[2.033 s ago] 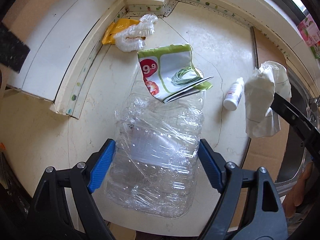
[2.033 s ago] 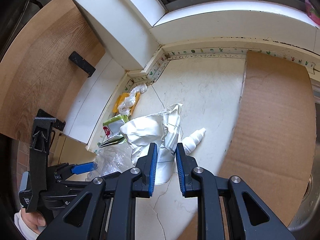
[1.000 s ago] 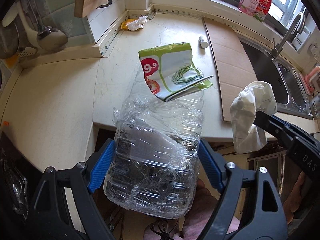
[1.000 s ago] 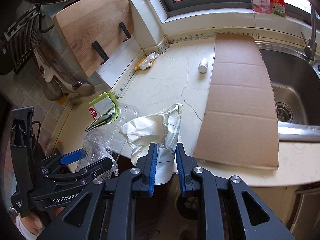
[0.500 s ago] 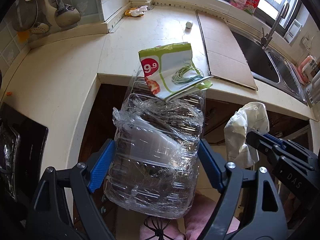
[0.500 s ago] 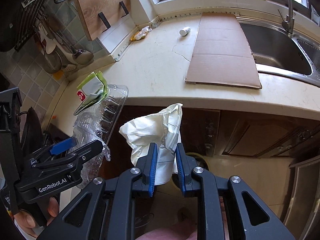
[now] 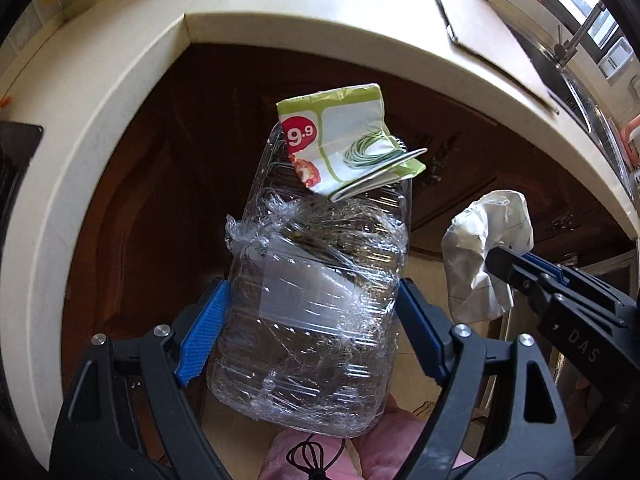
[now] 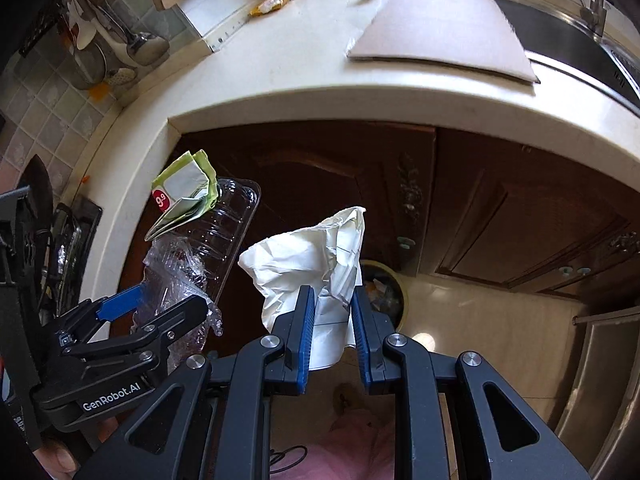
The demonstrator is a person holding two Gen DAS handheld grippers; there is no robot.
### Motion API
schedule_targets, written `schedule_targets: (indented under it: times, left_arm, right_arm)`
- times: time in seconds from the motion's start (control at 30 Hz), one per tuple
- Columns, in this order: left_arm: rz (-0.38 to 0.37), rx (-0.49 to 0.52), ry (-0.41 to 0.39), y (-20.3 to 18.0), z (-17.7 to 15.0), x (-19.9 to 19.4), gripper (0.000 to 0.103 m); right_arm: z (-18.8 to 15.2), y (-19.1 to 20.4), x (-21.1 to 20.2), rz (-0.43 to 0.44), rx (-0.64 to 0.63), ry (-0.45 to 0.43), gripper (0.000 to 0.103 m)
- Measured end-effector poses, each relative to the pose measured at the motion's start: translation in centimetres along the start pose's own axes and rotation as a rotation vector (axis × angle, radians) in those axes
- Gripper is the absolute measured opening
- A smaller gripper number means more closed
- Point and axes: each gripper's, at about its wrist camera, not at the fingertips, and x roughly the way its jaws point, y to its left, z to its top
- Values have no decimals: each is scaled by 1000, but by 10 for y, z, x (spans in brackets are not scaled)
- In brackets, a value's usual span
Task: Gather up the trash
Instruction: 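Carry the bottle and tissue over the trash bin and open both tools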
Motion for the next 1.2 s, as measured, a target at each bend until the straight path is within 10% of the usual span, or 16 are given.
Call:
schedule_targets:
  times: [0.8, 1.2]
  left_arm:
    - [33, -56, 256, 21, -67, 290, 82]
    - [-1, -40, 310, 24, -67, 345, 85]
  right_arm:
    - [-76, -74, 300, -55, 45, 295, 19]
    - [-71, -75, 371, -70, 3, 347, 27]
